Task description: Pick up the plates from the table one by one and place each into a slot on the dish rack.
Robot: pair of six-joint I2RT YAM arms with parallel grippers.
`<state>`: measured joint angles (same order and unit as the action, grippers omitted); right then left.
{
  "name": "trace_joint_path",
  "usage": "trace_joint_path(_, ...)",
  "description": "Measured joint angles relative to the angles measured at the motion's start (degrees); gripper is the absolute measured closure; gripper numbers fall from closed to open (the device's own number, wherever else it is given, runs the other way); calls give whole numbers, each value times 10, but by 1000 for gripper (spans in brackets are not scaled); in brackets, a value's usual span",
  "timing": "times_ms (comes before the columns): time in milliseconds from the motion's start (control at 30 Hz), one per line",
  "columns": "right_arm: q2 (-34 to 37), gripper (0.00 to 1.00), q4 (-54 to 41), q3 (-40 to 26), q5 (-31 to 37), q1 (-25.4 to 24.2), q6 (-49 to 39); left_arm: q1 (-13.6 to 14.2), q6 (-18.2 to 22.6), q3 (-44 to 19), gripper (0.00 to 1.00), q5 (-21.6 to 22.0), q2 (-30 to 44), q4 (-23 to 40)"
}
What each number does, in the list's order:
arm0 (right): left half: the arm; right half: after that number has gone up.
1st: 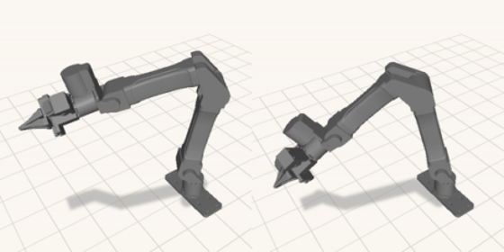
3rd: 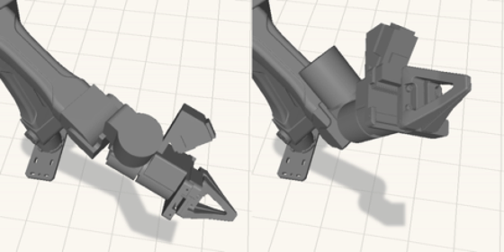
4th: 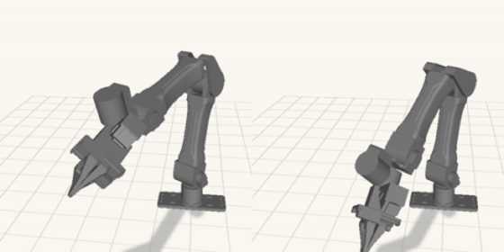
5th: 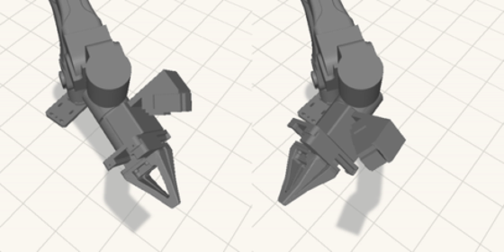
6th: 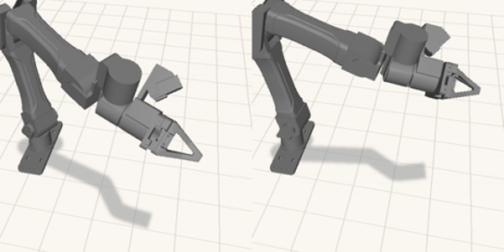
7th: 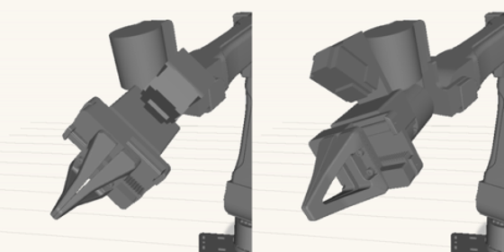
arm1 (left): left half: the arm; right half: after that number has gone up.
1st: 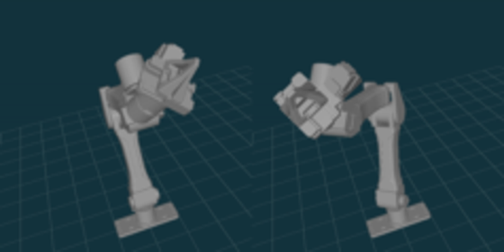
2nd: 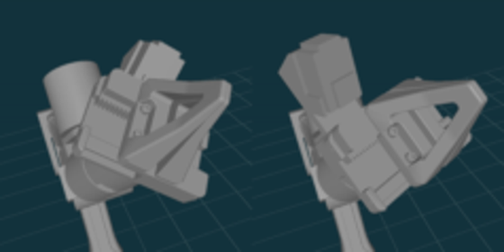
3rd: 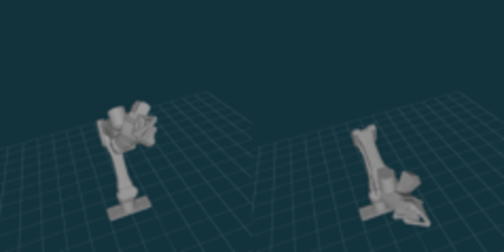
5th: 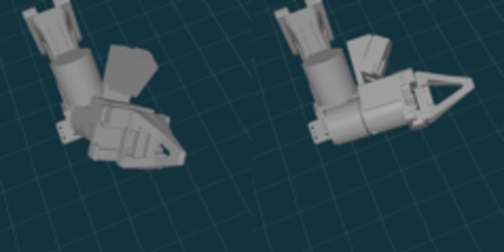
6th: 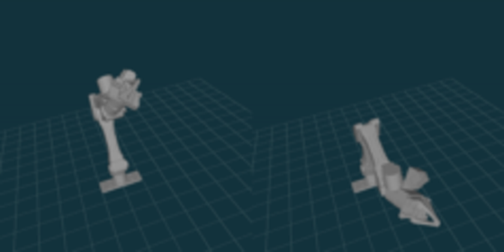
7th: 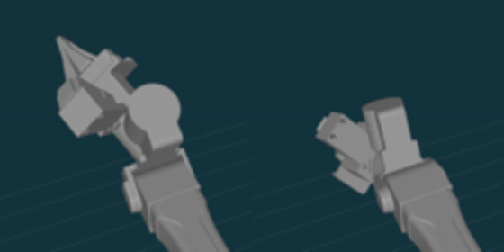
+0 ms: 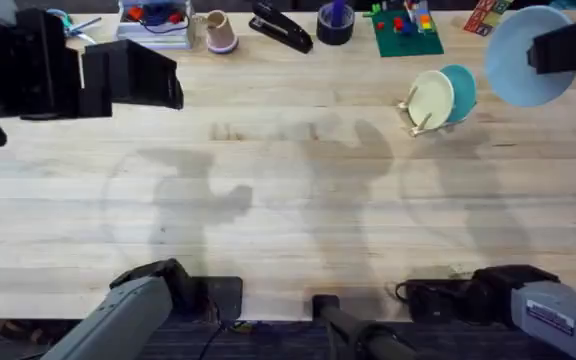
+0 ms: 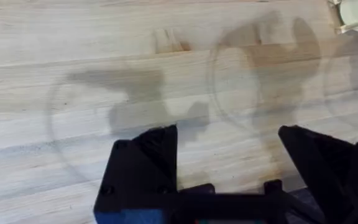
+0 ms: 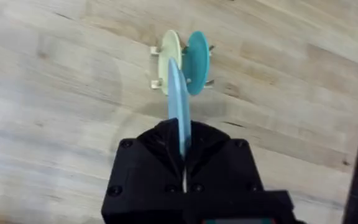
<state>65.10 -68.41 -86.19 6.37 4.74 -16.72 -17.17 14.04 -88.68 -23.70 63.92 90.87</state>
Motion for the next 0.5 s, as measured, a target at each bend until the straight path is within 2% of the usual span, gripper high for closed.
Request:
trace_joint_path(200,0,972,1,0,-55,-36,-12,0,-1,0,7,0,0,0)
trace_joint_path(500,0,972,1,0,-69,-81,-16,0,-1,0,7,0,0,0)
